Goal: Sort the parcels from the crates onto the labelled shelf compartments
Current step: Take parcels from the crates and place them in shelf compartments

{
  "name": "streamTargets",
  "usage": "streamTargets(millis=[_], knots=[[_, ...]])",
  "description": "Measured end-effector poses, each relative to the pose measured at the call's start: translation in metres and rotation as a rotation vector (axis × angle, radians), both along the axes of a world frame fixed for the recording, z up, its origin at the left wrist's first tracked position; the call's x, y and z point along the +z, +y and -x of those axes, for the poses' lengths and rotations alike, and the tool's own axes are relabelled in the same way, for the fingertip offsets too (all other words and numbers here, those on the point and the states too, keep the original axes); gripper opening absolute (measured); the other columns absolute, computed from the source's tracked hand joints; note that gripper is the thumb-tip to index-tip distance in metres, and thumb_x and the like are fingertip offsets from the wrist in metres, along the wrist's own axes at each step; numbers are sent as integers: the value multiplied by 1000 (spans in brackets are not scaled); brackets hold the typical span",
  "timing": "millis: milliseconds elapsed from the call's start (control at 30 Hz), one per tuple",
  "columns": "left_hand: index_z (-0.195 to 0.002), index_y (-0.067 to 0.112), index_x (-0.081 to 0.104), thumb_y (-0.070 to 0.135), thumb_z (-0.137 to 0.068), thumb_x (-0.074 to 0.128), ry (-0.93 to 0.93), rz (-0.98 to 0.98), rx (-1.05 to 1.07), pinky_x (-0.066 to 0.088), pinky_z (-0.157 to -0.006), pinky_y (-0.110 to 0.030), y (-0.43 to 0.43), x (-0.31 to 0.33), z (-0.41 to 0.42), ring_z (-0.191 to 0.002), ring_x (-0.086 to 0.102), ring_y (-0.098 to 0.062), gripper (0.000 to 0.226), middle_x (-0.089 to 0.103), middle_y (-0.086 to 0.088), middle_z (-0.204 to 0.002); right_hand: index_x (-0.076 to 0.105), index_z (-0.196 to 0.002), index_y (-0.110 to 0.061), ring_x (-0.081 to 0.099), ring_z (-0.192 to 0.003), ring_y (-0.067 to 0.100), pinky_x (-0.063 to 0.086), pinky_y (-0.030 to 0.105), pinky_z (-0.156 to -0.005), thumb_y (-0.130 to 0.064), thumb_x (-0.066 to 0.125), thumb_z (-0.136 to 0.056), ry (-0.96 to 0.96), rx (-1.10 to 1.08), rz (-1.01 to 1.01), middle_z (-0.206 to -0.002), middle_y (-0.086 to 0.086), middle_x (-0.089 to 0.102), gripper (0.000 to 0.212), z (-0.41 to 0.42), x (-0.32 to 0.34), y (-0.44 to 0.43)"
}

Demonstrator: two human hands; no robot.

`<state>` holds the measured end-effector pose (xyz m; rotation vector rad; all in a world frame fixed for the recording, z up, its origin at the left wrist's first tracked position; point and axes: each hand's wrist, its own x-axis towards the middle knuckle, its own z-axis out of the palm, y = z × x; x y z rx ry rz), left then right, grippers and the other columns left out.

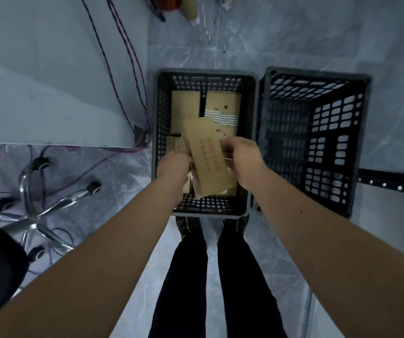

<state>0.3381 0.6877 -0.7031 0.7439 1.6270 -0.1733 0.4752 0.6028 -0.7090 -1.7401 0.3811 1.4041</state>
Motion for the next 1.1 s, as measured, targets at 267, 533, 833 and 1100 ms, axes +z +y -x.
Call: streamTargets(millis=[267,533,833,1100], knots=[[-129,10,67,11,-102,61,-244,-74,32,62,-86,-40,6,124,-6,-98,75,-26,28,78,-13,-111,62,-96,-14,66,-59,9,53,33,-60,-19,54,-106,3,54,-141,-75,-3,73,14,-9,121,-16],[-121,10,72,13,-105,52,-367,-161,-1,62,-73,-38,11,251,-21,-91,76,-26,26,79,-10,-98,69,-126,-7,71,-97,31,59,52,-88,-1,57,-90,-155,93,-243,-110,14,78,38,-31,251,-16],[-107,8,73,3,-102,50,-562,-322,-58,61,-90,-41,18,415,-49,-107,72,-32,24,77,-15,-110,72,-108,-18,71,-86,25,56,46,-77,-5,53,-99,-364,124,-423,-97,9,78,25,-65,413,-16],[-90,16,68,-1,-84,55,-625,-583,-185,54,-77,-43,18,566,-75,-81,69,-27,22,72,-12,-91,71,-97,-16,70,-85,24,60,42,-70,-11,60,-98,-436,49,-641,-94,6,75,12,-95,548,-29]])
